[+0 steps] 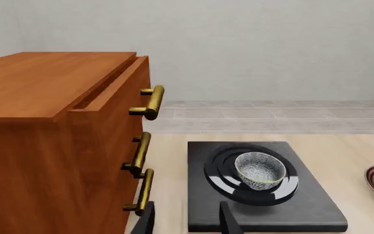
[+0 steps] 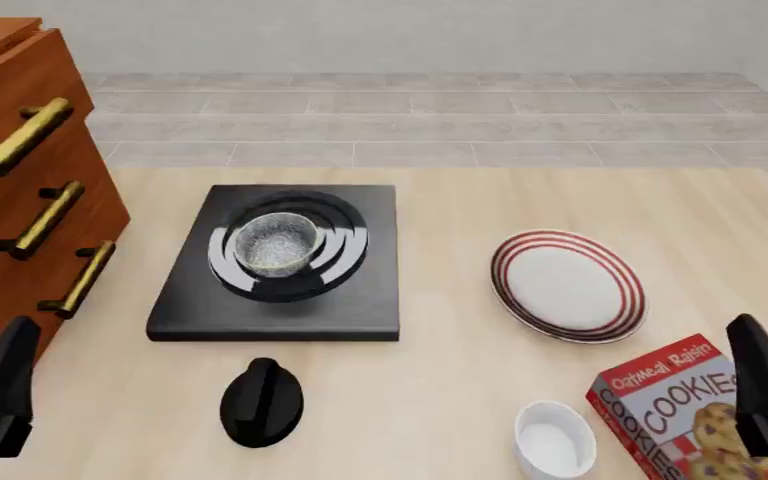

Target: Pick the akita bowl on the stove and place it on the plate.

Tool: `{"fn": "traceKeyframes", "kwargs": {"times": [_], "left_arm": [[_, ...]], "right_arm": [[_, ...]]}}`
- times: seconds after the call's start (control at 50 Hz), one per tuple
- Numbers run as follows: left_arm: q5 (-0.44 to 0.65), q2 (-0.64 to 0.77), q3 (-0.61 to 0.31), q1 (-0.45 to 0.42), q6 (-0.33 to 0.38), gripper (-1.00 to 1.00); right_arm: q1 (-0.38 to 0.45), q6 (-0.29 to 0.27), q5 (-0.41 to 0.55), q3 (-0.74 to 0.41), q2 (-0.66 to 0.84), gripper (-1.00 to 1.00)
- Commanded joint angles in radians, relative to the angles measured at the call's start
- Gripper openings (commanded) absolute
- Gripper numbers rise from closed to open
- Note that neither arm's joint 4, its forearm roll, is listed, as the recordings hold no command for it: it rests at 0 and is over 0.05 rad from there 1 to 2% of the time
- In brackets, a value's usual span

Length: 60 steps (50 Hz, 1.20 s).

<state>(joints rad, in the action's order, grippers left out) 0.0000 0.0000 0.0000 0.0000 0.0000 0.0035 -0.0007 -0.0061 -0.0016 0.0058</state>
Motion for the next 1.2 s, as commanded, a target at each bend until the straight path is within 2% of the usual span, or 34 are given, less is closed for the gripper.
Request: {"fn": "traceKeyframes", "kwargs": {"times": [0.02, 0.06, 0.08, 0.12, 0.2, 0.24, 0.26, 0.28, 0.3, 0.4, 0.44, 0.46, 0.5, 0.52, 0.56, 0.58, 0.6, 0.64, 0.68, 0.74, 0.76, 0.78, 0.8, 0.88, 0.9, 1.0, 1.2], "left_arm": [[0.0, 0.0, 0.0, 0.0, 0.0, 1.0], [0.0, 0.0, 0.0, 0.0, 0.0, 1.0], [0.0, 0.0, 0.0, 0.0, 0.0, 1.0], [0.0, 0.0, 0.0, 0.0, 0.0, 1.0], [0.0, 0.0, 0.0, 0.0, 0.0, 1.0], [0.0, 0.0, 0.0, 0.0, 0.0, 1.0], [0.0, 0.0, 0.0, 0.0, 0.0, 1.0], [0.0, 0.0, 0.0, 0.0, 0.0, 1.0], [0.0, 0.0, 0.0, 0.0, 0.0, 1.0], [0.0, 0.0, 0.0, 0.0, 0.0, 1.0], [0.0, 0.0, 0.0, 0.0, 0.0, 1.0], [0.0, 0.0, 0.0, 0.0, 0.0, 1.0], [0.0, 0.0, 0.0, 0.0, 0.0, 1.0], [0.0, 0.0, 0.0, 0.0, 0.0, 1.0], [0.0, 0.0, 0.0, 0.0, 0.0, 1.0], [0.0, 0.0, 0.0, 0.0, 0.0, 1.0], [0.0, 0.0, 0.0, 0.0, 0.0, 1.0], [0.0, 0.0, 0.0, 0.0, 0.0, 1.0], [0.0, 0.0, 0.0, 0.0, 0.0, 1.0], [0.0, 0.0, 0.0, 0.0, 0.0, 1.0], [0.0, 0.0, 0.0, 0.0, 0.0, 1.0], [0.0, 0.0, 0.0, 0.0, 0.0, 1.0], [0.0, 0.0, 0.0, 0.0, 0.0, 1.0], [0.0, 0.0, 0.0, 0.0, 0.0, 1.0], [0.0, 0.0, 0.0, 0.0, 0.0, 1.0], [0.0, 0.0, 0.0, 0.0, 0.0, 1.0], [0.0, 0.0, 0.0, 0.0, 0.0, 1.0]], "right_arm": [[0.005, -0.004, -0.023, 0.0, 0.043, 1.0], [0.006, -0.004, -0.049, 0.001, 0.085, 1.0], [-0.002, -0.017, -0.093, 0.001, 0.154, 1.0], [0.001, -0.019, -0.111, 0.001, 0.166, 1.0], [-0.003, 0.005, -0.158, 0.001, 0.236, 1.0], [0.01, -0.002, -0.17, 0.001, 0.251, 1.0], [0.017, -0.025, -0.201, -0.006, 0.297, 1.0], [0.024, -0.011, -0.187, -0.025, 0.292, 1.0], [0.042, -0.031, -0.186, -0.043, 0.31, 1.0], [0.06, -0.025, -0.175, -0.098, 0.358, 1.0], [0.088, -0.065, -0.198, -0.119, 0.425, 1.0], [0.128, -0.067, -0.183, -0.147, 0.439, 1.0], [0.118, -0.068, -0.18, -0.182, 0.48, 1.0], [0.14, -0.062, -0.168, -0.199, 0.48, 1.0], [0.153, -0.104, -0.174, -0.218, 0.53, 1.0], [0.155, -0.093, -0.175, -0.223, 0.535, 1.0], [0.159, -0.058, -0.162, -0.24, 0.533, 1.0], [0.17, -0.103, -0.174, -0.248, 0.579, 1.0], [0.176, -0.088, -0.17, -0.261, 0.587, 1.0], [0.186, -0.102, -0.177, -0.274, 0.622, 1.0], [0.201, -0.085, -0.17, -0.286, 0.63, 1.0], [0.207, -0.101, -0.172, -0.296, 0.659, 1.0], [0.225, -0.085, -0.17, -0.316, 0.681, 1.0], [0.229, -0.09, -0.169, -0.34, 0.71, 1.0], [0.23, -0.106, -0.173, -0.347, 0.723, 1.0], [0.262, -0.081, -0.158, -0.406, 0.774, 1.0], [0.33, -0.081, -0.149, -0.51, 0.884, 1.0]]}}
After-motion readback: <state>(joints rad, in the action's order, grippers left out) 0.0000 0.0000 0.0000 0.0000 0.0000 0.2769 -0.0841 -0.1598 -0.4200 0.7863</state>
